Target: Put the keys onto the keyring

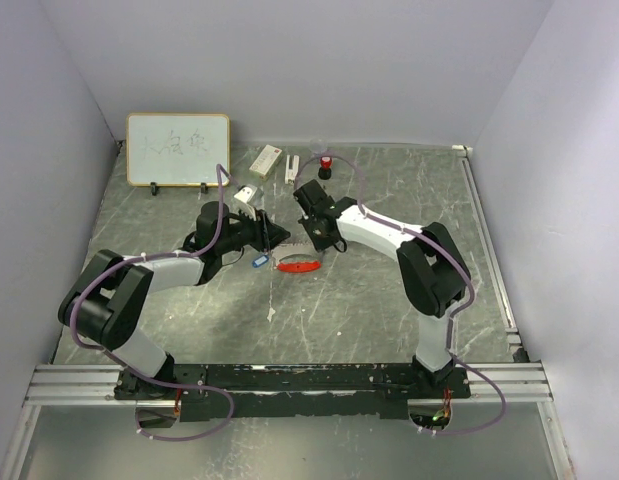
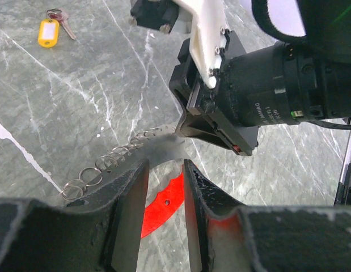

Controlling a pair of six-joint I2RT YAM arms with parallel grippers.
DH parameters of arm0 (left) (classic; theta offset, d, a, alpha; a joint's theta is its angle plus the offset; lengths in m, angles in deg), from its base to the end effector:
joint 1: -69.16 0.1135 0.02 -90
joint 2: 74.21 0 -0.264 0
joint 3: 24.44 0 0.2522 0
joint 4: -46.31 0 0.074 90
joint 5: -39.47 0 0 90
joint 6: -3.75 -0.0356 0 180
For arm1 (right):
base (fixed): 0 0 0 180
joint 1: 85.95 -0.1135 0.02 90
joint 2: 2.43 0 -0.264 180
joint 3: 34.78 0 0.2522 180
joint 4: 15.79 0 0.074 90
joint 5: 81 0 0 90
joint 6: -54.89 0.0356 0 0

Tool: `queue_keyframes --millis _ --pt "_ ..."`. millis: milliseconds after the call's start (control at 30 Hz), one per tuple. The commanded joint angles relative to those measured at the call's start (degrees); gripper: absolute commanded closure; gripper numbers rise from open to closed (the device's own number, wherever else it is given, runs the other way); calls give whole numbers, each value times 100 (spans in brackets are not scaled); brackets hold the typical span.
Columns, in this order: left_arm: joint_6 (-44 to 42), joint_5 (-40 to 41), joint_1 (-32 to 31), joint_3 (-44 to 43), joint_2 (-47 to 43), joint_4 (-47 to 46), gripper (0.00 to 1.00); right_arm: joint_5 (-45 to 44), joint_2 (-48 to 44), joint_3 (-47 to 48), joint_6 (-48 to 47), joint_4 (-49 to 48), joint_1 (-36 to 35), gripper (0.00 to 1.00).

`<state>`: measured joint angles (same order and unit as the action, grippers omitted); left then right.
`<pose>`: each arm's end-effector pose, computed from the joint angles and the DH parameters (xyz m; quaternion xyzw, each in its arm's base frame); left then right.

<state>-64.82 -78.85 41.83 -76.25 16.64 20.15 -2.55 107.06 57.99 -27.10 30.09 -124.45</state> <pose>0.2787 -0.1631 0.1951 0.1913 0.7493 -0.4237 0.4715 0.3173 0.2433 0.1932 -0.2312 0.9389 0.0032 0.2551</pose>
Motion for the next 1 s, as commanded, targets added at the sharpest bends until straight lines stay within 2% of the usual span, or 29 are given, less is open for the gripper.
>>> queue_keyframes --millis 0,333,533,633,800,967 --pt "-69 34 -24 13 -171 20 59 -85 183 169 -106 408 -17 100" --pt "-69 80 -27 25 -210 68 59 -27 471 271 -116 708 29 99" --pt "-69 81 -27 34 -211 71 59 -104 430 222 -87 759 94 84" --pt "-69 81 -27 34 -210 69 59 -147 390 190 -76 761 112 73" --pt "-73 94 -26 34 -211 77 59 -155 222 117 -50 709 118 63" --pt "-69 105 -25 34 -215 81 59 149 -354 -281 -18 255 196 55"
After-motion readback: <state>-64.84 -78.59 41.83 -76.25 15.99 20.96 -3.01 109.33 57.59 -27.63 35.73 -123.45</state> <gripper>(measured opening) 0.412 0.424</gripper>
